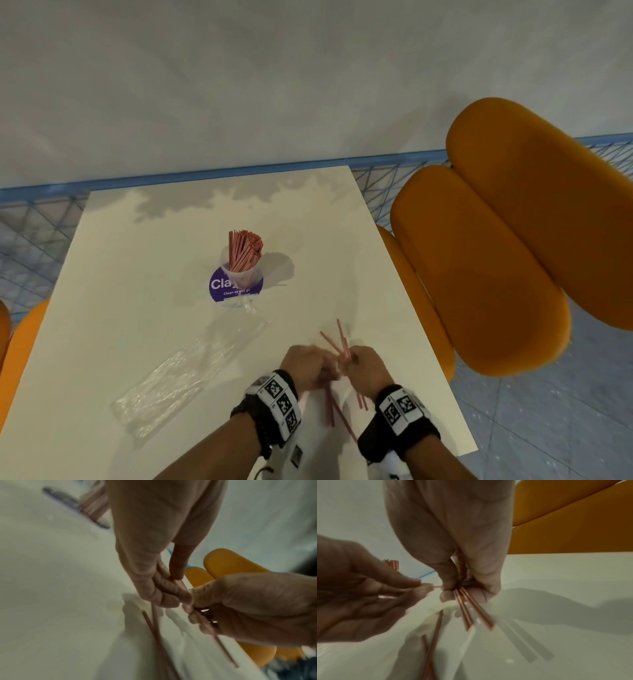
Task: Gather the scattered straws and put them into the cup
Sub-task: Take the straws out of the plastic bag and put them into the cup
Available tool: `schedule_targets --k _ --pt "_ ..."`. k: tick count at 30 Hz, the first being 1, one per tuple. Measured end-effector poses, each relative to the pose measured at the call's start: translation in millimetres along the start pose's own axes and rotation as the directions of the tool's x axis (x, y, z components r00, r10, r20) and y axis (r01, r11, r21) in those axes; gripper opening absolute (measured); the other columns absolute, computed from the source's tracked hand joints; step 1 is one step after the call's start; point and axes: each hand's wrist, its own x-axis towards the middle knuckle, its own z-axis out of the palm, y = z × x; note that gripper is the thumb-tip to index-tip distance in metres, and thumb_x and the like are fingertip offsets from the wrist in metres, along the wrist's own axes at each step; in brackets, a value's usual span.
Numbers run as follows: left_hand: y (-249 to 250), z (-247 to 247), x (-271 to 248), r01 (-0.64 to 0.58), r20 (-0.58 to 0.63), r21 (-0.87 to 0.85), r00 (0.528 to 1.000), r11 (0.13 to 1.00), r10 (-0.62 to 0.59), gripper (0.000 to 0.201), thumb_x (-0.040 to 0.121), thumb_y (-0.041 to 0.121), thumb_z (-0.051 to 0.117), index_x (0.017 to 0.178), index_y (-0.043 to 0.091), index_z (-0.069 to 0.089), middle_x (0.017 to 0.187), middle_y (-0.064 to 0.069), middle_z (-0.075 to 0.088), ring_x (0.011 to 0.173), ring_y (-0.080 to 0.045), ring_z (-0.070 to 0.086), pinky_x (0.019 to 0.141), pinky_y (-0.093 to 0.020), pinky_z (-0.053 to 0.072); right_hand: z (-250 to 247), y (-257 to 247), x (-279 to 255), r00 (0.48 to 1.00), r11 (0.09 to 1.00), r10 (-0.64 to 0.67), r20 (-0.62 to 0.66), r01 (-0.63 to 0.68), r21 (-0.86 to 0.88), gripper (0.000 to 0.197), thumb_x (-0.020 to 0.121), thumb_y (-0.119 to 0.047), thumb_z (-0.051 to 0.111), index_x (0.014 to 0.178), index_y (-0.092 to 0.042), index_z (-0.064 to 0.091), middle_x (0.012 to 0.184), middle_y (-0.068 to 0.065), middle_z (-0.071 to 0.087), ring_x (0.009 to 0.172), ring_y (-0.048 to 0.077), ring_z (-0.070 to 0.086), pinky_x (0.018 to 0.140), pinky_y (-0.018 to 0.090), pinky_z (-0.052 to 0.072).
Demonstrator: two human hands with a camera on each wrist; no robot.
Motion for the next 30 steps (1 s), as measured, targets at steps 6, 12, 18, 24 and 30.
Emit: schedule_targets --k 6,12,18,24,30 --pt "-7.2 -16.0 10.9 -0.411 0.385 0.911 0.867 0.018 0.317 0.037 0.086 0.013 0.057 0.118 0.031 0.06 0.123 0.0 0.054 0.112 -0.025 0.052 0.092 -0.037 0.041 -17.8 23.1 -20.8 0.996 0.999 -0.017 0.086 0.014 0.035 0.019 0.085 0.002 0.036 0.09 -0.009 0.049 0.084 0.008 0.059 0.064 0.017 0.054 0.049 0.018 0.046" --pt "-12.9 -8.6 22.6 -0.584 0.687 0.71 0.696 -0.394 0.207 0.025 0.083 0.028 0.067 0.108 0.03 0.067 0.119 0.003 0.055 0.116 -0.025 0.042 0.096 -0.044 0.029 -20.6 54.9 -31.9 0.996 0.996 -0.015 0.092 0.007 0.09 0.012 0.089 0.0 0.037 0.088 -0.01 0.044 0.081 0.005 0.052 0.067 0.016 0.049 0.056 0.021 0.047" --pt "-35.5 -15.5 11.0 -0.429 0.628 0.666 0.764 -0.611 0.147 0.018 0.07 0.027 0.074 0.083 0.018 0.064 0.088 -0.001 0.061 0.086 -0.024 0.055 0.074 -0.038 0.046 -19.1 67.5 -29.3 0.998 0.996 -0.059 0.017 0.058 0.066 0.016 0.094 -0.005 0.036 0.085 -0.015 0.045 0.083 -0.004 0.053 0.074 0.012 0.049 0.072 0.021 0.044" --pt "-60.1 -15.8 -5.9 -0.364 0.543 0.746 0.817 -0.558 0.194 0.034 0.083 0.011 0.053 0.113 -0.004 0.051 0.114 -0.024 0.052 0.102 -0.038 0.049 0.091 -0.049 0.04 -18.8 61.3 -28.3 0.997 0.988 -0.019 -0.069 0.029 0.151 0.023 0.104 -0.023 0.029 0.09 -0.015 0.047 0.076 -0.005 0.052 0.065 0.007 0.047 0.058 0.019 0.037" --pt "-33.5 -35.4 -15.8 -0.313 0.221 0.926 0.902 0.211 0.37 0.034 0.082 -0.001 0.043 0.114 0.011 0.044 0.106 -0.01 0.053 0.096 -0.027 0.051 0.079 -0.031 0.035 -21.4 39.1 -20.1 1.0 0.897 0.018 -0.025 -0.005 0.441 0.031 0.102 -0.022 0.033 0.079 -0.011 0.049 0.061 0.0 0.043 0.048 0.011 0.037 0.044 0.025 0.033"
